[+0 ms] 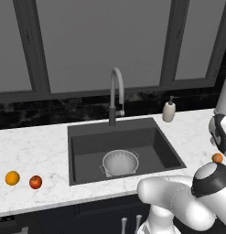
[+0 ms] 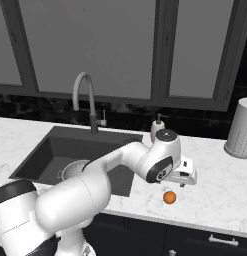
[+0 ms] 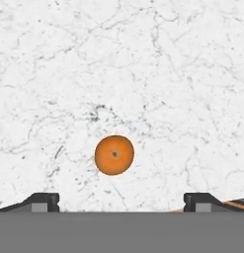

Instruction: Put the colander in the sink, put the apple, orange, tangerine in the colander, and turn on the sink faucet and pour water over the colander.

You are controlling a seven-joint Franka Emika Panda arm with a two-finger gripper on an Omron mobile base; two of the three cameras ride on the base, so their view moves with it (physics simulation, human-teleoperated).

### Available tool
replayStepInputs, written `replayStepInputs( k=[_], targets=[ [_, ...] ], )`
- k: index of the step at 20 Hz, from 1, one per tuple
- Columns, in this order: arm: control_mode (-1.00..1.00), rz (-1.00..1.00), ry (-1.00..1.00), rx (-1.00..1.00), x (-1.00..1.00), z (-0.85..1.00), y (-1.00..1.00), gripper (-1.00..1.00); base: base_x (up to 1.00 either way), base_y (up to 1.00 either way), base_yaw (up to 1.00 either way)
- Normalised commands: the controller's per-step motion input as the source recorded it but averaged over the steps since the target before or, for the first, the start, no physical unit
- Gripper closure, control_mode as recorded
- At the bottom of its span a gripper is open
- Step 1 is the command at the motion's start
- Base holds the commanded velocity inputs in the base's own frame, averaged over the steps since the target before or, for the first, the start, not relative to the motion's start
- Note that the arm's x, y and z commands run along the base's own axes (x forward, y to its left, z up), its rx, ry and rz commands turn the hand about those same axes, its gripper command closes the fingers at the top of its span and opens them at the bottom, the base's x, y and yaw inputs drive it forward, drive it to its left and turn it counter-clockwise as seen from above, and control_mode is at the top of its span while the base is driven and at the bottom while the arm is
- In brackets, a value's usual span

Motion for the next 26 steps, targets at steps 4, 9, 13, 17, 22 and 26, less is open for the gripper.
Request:
replayStepInputs(
  k=[4, 9, 13, 17, 22, 26],
  targets=[
    [-1.0, 0.0, 0.16, -0.01, 0.0, -0.42, 0.0, -1.0, 0.0, 0.0, 0.0],
    [-1.0, 0.0, 0.13, 0.0, 0.0, -0.33, 0.0, -1.0, 0.0, 0.0, 0.0],
    [-1.0, 0.01, 0.05, 0.0, 0.0, -0.29, 0.0, -1.0, 0.0, 0.0, 0.0],
    [-1.0, 0.01, 0.01, 0.0, 0.01, -0.29, 0.0, -1.0, 0.0, 0.0, 0.0],
    [-1.0, 0.02, 0.0, 0.02, 0.03, -0.3, 0.0, -1.0, 0.0, 0.0, 0.0],
    [-1.0, 0.04, 0.0, 0.02, 0.16, -0.24, -0.01, -1.0, 0.0, 0.0, 0.0]
  ],
)
